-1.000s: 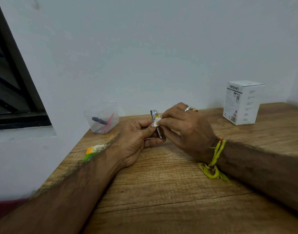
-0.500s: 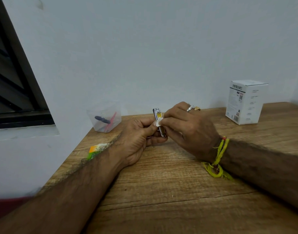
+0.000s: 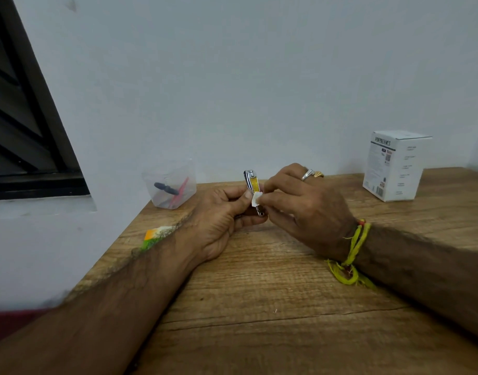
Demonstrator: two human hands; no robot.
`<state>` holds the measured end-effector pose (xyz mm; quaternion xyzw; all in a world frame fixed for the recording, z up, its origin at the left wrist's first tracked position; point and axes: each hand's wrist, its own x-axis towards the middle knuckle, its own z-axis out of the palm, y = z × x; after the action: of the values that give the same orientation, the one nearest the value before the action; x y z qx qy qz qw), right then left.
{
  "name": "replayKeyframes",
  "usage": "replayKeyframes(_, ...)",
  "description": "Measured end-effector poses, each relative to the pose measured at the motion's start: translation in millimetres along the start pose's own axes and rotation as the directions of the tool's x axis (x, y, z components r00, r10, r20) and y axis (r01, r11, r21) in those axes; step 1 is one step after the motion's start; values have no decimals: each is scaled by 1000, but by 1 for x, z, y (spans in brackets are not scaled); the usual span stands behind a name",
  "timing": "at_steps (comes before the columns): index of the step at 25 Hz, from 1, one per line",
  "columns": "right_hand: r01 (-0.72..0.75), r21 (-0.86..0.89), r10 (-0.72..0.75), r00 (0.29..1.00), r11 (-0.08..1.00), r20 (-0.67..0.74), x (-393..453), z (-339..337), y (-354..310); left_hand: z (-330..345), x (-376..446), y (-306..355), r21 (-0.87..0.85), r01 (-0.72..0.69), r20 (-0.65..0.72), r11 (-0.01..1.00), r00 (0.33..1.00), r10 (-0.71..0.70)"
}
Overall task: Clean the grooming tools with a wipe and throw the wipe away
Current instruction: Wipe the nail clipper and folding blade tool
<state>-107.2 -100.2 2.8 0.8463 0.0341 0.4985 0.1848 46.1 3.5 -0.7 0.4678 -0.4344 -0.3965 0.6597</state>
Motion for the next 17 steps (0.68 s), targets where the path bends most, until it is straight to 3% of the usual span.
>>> replayKeyframes(17,18,17,-18,1000,1000,15,-1,2,2,-3,3,0,-85,0,-44,996,999,-4)
